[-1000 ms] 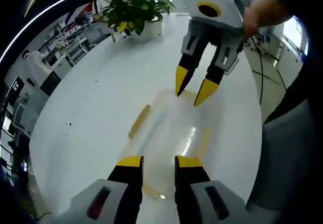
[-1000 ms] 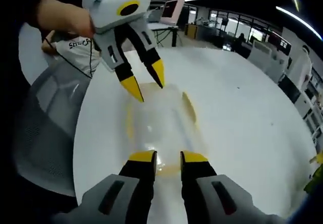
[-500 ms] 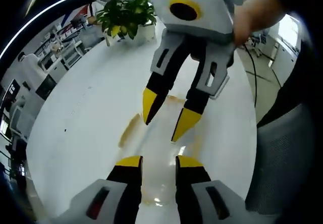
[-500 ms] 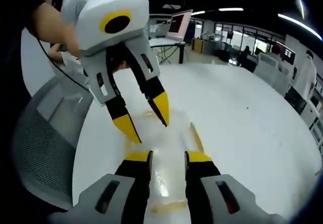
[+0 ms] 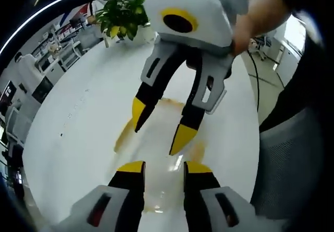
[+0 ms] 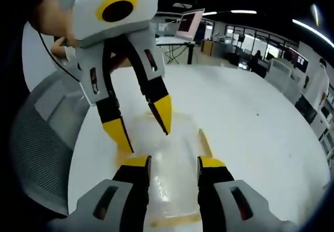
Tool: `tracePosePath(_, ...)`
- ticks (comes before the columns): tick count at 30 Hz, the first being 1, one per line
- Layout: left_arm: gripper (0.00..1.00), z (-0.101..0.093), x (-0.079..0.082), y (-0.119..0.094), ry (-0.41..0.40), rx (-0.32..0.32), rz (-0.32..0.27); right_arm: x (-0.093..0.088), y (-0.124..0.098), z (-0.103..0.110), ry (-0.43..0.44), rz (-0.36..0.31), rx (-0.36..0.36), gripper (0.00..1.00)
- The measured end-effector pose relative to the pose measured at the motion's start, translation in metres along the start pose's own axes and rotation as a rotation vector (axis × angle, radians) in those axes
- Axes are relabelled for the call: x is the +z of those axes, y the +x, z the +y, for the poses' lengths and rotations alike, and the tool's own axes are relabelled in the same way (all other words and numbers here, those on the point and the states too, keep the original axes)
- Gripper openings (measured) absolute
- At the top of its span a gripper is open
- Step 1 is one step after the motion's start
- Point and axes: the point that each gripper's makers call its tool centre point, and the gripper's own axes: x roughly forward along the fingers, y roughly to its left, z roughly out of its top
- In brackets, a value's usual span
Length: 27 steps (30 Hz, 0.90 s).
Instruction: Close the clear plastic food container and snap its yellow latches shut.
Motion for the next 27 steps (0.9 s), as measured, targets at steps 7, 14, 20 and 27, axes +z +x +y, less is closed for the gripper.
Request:
tracePosePath(7, 0.29, -0.01, 0.002, 0.007, 0.053, -0.029, 0.003, 0.006, 0.002, -0.013, 0.019, -0.01, -0.012, 0.34)
tracePosePath(14, 0.35, -0.012, -0.003, 0.017, 0.088, -0.028, 0.025, 0.0, 0.003, -0.019, 0.06, 0.019, 0.014, 0.36)
tracePosePath(20, 0.37, -0.011, -0.003, 0.02, 0.118, -0.019, 0.023, -0.004, 0.003, -0.024, 0.085, 0.055, 0.057, 0.38)
tracePosePath(27, 0.37, -0.011, -0.005, 0.021, 0.124, -0.013, 0.002, -0.008, 0.009, -0.025, 0.123, 0.143, 0.177, 0.4)
